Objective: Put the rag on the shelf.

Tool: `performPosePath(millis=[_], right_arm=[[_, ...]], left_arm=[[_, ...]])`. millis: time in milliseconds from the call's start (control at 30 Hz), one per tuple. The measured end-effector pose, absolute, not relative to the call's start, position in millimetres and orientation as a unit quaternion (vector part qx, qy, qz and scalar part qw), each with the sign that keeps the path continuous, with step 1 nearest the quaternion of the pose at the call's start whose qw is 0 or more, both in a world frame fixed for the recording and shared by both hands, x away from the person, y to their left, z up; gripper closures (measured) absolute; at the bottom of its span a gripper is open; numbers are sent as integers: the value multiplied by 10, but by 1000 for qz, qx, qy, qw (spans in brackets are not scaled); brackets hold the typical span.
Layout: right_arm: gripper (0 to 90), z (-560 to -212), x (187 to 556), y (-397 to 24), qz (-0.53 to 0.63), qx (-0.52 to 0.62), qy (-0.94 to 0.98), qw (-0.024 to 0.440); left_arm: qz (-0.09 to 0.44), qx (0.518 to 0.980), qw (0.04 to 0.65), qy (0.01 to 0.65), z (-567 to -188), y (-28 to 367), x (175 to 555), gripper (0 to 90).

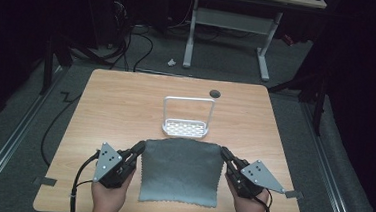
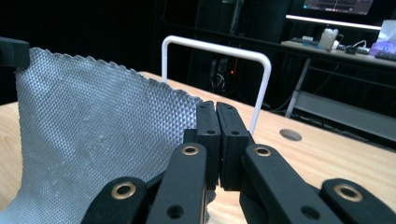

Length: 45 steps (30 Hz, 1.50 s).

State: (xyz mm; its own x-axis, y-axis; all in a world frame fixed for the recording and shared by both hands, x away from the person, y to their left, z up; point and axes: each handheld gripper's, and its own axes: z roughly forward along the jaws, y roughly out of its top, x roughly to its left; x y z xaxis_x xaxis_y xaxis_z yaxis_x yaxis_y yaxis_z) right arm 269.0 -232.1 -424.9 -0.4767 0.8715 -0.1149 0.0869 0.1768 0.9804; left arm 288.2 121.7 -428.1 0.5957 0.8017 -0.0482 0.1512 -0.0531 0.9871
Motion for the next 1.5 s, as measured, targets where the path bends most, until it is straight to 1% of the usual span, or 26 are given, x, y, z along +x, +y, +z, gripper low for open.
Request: performPosePath(millis=[300,533,900,1200,1500], right_arm=[[898,-4032,2763,-2303,546,345,664,376],[898,-3849,2846,-2310,557,339,655,382],[898,-3672,2978,-2329,562,342,644,390],[900,-3462,3239,-2333,562,351,635,398],[900,-3369,3483,-2326,555,362,633,400]], left_arm=[[299,660,603,334,-3991,1201,2968,896],[306,651,611,331,-3870,1224,3049,896],[324,645,613,321,-3677,1238,3200,896],[334,645,607,322,-3525,1193,3444,897],[346,639,603,328,-3373,1125,3720,897]])
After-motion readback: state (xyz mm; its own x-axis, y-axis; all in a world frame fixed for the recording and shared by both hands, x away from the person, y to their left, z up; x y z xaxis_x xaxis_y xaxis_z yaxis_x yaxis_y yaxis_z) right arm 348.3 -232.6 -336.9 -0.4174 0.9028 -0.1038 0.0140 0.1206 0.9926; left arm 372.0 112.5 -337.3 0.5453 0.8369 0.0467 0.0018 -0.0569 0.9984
